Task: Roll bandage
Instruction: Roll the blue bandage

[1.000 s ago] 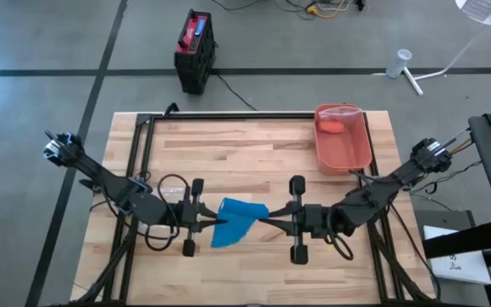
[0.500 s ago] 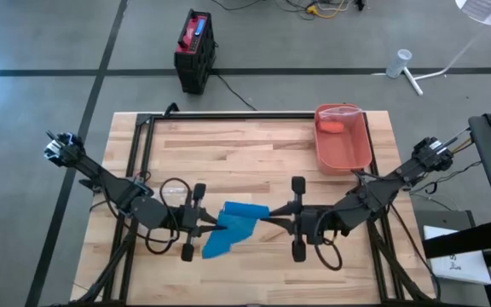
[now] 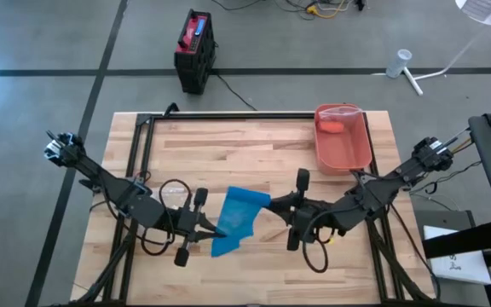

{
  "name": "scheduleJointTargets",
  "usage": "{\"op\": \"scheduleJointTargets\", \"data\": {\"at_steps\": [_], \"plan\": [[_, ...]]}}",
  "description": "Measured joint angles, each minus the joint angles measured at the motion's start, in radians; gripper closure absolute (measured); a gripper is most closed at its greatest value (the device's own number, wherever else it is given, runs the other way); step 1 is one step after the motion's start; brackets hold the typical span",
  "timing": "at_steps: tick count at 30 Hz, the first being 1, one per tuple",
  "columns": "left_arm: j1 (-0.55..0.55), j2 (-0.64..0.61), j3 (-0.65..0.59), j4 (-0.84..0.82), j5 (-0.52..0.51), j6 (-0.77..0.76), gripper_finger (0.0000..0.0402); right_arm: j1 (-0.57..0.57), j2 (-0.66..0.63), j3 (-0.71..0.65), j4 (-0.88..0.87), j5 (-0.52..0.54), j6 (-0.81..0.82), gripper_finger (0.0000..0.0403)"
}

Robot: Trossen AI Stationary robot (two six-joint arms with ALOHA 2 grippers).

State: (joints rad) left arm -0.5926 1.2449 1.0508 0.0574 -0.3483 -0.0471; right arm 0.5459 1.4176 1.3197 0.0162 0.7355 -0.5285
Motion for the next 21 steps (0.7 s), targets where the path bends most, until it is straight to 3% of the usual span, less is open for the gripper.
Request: {"op": "scheduleJointTargets", "data": {"at_steps": [6,21], "plan": [[0.000,0.000,0.000,0.094,0.050,0.005,0.0401,-0.028,0.018,0.000,-0.022,-0.001,0.015,0.0394],[0.009,0.001,0.000,0.286,0.047,-0.078,0.0401,-0.032,0.019,-0.006,-0.081,-0.005,0.167,0.0394]]}}
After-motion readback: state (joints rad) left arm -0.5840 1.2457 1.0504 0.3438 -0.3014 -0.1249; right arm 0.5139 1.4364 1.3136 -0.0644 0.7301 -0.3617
